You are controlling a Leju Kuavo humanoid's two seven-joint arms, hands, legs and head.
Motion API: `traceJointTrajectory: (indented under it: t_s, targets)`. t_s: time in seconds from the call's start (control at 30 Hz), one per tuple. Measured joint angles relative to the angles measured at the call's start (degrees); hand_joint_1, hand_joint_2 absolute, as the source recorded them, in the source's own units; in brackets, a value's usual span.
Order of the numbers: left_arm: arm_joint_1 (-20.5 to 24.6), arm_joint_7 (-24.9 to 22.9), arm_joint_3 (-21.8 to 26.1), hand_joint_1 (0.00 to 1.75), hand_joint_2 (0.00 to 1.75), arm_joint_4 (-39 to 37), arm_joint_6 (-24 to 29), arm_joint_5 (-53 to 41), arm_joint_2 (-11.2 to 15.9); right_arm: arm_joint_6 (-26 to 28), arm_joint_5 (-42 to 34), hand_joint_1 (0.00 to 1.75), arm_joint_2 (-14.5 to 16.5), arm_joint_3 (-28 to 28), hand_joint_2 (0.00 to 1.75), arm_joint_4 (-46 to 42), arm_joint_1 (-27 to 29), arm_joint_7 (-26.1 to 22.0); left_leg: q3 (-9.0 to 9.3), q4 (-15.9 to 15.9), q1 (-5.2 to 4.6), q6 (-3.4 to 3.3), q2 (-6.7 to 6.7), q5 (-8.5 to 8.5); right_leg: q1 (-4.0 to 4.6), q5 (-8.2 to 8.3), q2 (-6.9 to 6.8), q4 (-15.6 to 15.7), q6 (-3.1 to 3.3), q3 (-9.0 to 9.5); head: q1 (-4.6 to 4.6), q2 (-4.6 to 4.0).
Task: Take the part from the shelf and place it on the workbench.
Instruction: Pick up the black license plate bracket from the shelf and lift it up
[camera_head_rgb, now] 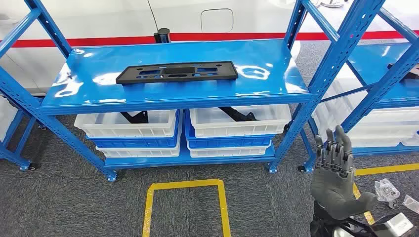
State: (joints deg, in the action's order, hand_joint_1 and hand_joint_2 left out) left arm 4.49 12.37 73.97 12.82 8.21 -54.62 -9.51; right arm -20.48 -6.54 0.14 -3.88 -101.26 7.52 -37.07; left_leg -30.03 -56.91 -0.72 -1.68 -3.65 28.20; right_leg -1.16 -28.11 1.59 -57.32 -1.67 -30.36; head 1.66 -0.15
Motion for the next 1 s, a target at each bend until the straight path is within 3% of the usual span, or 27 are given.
traceJointTrajectory:
  t_s: [0.6,0.87,1.0]
  targets:
    - [0.62,-0.13,2.46,0.00,0.00,-0.37,1.75,-0.58,-0.78,4.28,14.94,0.00,-9.01,25.75,0.00,-7.53,-4.60,-0.58,-0.01,0.00,0.00,0.00,0.00,0.00,0.00,0.00,0.00,0.00,0.00,-0.02,0.00,0.00]
    - [0.81,-0.15,3.34,0.00,0.00,-0.41,2.63,-0.43,-1.03,5.41,17.87,0.00,-11.45,31.96,0.00,-8.90,-6.23,-0.74,-0.10,-0.20,-0.10,-0.11,0.02,0.06,-0.15,0.08,0.04,0.05,-0.14,-0.03,0.02,0.00]
    - [0.98,-0.17,3.73,0.00,0.00,-0.43,2.93,-0.08,-1.03,5.43,17.03,0.00,-11.72,32.78,0.00,-9.00,-6.55,-0.74,-0.33,-0.48,-0.25,-0.71,0.06,0.28,-0.38,0.19,0.08,0.17,-0.39,-0.07,0.03,0.00]
